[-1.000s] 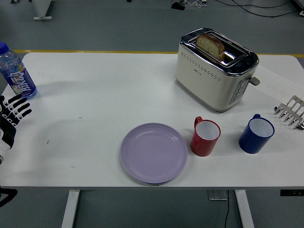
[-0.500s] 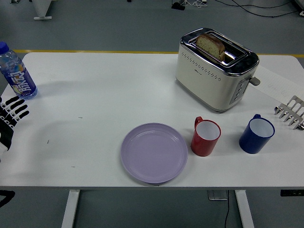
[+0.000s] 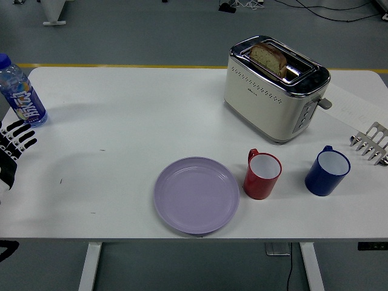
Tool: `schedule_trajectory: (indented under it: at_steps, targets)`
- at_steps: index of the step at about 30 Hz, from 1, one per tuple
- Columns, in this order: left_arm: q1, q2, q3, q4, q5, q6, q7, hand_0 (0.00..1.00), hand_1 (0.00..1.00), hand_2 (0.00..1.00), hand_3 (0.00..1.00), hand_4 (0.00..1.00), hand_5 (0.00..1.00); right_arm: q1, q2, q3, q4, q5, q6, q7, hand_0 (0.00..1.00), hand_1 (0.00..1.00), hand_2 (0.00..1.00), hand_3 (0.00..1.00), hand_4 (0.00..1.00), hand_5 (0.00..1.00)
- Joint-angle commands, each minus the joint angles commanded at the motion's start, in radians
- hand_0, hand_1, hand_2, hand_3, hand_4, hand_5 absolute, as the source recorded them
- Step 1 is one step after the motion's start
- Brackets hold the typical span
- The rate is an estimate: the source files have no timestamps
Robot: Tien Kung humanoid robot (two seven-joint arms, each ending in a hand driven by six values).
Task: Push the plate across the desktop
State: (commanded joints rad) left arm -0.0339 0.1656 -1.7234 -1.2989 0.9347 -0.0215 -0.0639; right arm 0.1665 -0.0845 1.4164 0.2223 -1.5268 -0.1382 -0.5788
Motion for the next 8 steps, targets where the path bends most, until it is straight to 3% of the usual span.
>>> schedule_trajectory:
  at_steps: [8]
  targets:
    - [-0.011,0.006,-0.008,-0.002,0.000,-0.003,0.004,0.685,0.717,0.702,0.631,0.554,0.998,0.004,0.001,-0.008,-0.003,0.019,-0.005,0.008,0.566,0.553,0.682,0.600,0.304,0.311]
